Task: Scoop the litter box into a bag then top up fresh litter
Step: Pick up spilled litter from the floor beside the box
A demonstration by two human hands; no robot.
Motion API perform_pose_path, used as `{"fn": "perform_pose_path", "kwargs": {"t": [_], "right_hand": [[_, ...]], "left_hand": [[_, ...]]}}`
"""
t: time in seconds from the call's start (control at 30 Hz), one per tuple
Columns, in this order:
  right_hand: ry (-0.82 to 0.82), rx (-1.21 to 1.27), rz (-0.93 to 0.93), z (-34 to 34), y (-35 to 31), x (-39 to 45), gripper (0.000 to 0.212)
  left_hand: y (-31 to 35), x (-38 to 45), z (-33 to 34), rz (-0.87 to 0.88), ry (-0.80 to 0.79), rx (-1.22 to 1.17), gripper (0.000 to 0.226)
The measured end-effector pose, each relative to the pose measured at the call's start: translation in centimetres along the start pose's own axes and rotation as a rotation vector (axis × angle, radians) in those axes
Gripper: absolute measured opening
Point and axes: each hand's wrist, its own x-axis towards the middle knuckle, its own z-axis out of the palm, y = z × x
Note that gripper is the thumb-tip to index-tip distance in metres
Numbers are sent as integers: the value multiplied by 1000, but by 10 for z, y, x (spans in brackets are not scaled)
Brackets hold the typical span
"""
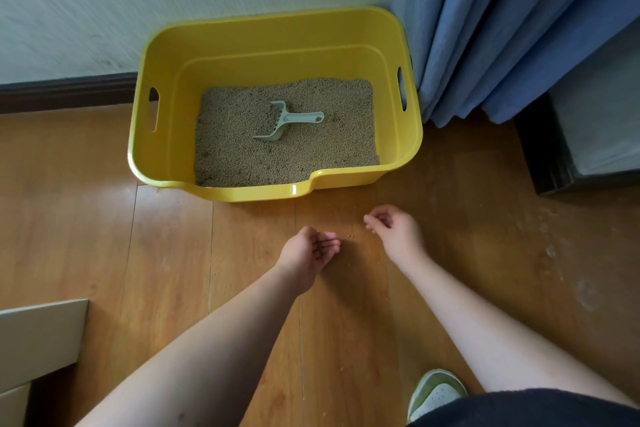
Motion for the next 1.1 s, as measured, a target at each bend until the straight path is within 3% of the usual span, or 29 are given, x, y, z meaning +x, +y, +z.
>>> {"fn": "perform_pose_path", "kwargs": {"t": [0.13,0.2,0.3,0.37,0.4,0.5,0.57,0.67,0.87,1.0,1.1], "right_hand": [[-144,738,272,-7,-3,-14,16],[-203,915,332,-10,0,-17,23],[-193,985,430,-8,-1,-18,22],[-156,909,488,-2,-3,-15,22],[-144,746,439,2,-4,-13,24],[-167,-147,15,8,-1,-10,20],[-223,-465,-187,15,0,-9,16],[-252,-559,-271,24,2,-7,27],[-173,-611,-251,33,7,-4,11],[-96,-445,-289,31,-7,-14,7],[-223,-339,-352,34,-31,-26,6]], "left_hand": [[3,2,2,11,-16,-10,42],[4,3,1,14,-27,-23,42],[7,3,-3,25,-29,-28,42],[8,3,-6,33,-26,-26,42],[8,3,-7,36,-24,-29,41],[7,3,-9,40,-25,-26,41],[6,2,-10,40,-28,-21,40],[6,0,-13,43,-26,-26,39],[5,-6,-17,53,-39,-21,41],[2,-7,-16,55,-23,-17,39],[4,-7,-7,20,-11,-4,33]]}}
